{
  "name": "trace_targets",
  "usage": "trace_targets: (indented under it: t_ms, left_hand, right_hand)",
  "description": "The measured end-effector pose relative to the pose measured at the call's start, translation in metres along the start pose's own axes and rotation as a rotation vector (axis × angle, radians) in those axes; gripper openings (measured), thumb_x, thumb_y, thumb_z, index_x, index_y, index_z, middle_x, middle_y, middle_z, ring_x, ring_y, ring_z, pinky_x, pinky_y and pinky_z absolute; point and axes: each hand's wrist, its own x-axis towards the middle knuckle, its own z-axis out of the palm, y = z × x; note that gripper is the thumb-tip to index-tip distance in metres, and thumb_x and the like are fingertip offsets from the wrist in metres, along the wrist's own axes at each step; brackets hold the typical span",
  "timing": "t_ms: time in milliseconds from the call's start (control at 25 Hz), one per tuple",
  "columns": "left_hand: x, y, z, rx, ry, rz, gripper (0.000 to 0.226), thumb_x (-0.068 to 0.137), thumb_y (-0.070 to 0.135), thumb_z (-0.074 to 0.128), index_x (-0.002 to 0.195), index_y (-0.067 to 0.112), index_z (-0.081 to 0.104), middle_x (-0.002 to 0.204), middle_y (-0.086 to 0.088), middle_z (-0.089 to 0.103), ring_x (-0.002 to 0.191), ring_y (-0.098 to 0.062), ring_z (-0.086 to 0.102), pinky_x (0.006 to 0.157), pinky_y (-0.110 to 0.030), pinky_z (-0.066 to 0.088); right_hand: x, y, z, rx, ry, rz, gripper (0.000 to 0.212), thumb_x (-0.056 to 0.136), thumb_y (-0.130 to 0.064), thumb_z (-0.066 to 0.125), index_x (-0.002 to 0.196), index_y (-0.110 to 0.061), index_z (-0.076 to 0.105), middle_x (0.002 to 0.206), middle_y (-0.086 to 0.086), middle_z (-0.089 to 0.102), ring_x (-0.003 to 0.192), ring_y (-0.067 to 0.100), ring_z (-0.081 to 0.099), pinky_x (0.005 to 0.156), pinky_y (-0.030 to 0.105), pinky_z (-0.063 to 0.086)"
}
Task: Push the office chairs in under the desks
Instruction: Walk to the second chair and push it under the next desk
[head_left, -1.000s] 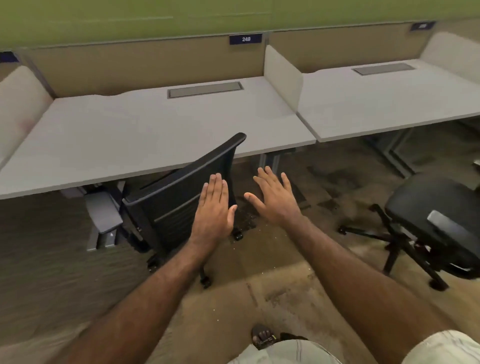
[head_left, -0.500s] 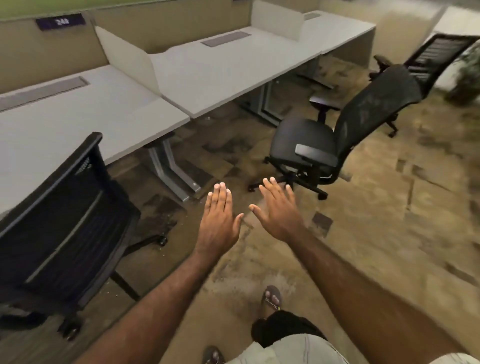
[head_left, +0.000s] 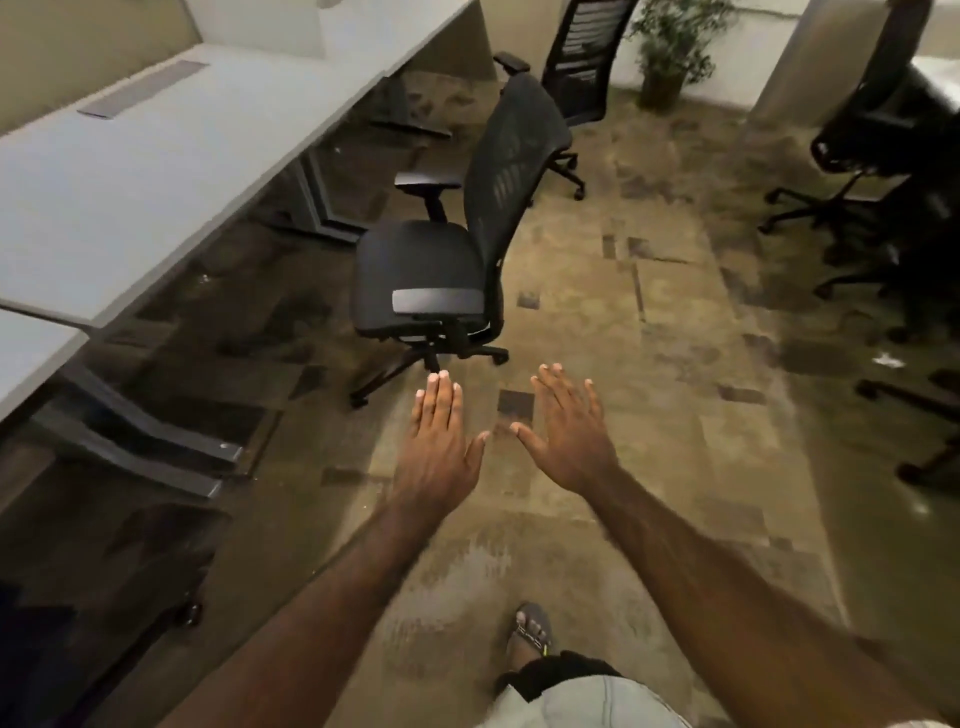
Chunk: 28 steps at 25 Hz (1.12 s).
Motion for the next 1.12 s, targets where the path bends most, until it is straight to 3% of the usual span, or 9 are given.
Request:
trace_targets:
  t_ms: [400, 640, 800, 1120]
  left_hand:
    - [0.181, 0.130, 0.055, 0.063, -0.069, 0.334, 0.082, 0.109, 0.053, 0.035, 0.166, -0.003, 0.016, 0.176, -0.023, 0.002, 0.165, -0.034, -0.004, 0.134, -0.047, -0.003]
    - [0.274, 0.184, 0.075, 0.058, -0.091, 0.425, 0.081, 0.108, 0.053, 0.042, 0.165, -0.002, 0.020, 0.176, -0.023, 0.008, 0.165, -0.036, 0.004, 0.134, -0.048, -0.001]
    - [0.351, 0.211, 0.100, 0.015, -0.092, 0.479, 0.080, 0.107, 0.049, 0.048, 0.163, -0.003, 0.026, 0.174, -0.026, 0.013, 0.164, -0.039, 0.009, 0.134, -0.053, 0.011]
    - [0.509, 0.265, 0.117, -0.018, -0.145, 0.550, 0.081, 0.109, 0.051, 0.038, 0.166, -0.002, 0.016, 0.177, -0.022, 0.000, 0.165, -0.033, -0.005, 0.134, -0.048, -0.004]
  right_hand:
    - [0.027, 0.187, -0.023, 0.040, 0.100, 0.291, 0.088, 0.106, -0.060, 0.058, 0.169, -0.006, 0.030, 0.180, 0.007, 0.020, 0.169, 0.022, 0.006, 0.135, 0.055, -0.002]
    - [0.054, 0.269, -0.030, 0.048, 0.068, 0.439, 0.092, 0.106, -0.066, 0.050, 0.172, -0.010, 0.018, 0.182, 0.004, 0.011, 0.169, 0.019, -0.004, 0.133, 0.051, -0.011]
    - [0.106, 0.322, -0.028, 0.066, 0.091, 0.500, 0.093, 0.106, -0.069, 0.047, 0.172, -0.011, 0.018, 0.182, 0.004, 0.011, 0.169, 0.019, 0.000, 0.133, 0.051, -0.011]
    - [0.215, 0.411, -0.055, 0.068, 0.179, 0.607, 0.094, 0.104, -0.073, 0.046, 0.172, -0.012, 0.023, 0.181, 0.003, 0.017, 0.169, 0.019, 0.004, 0.133, 0.051, -0.006]
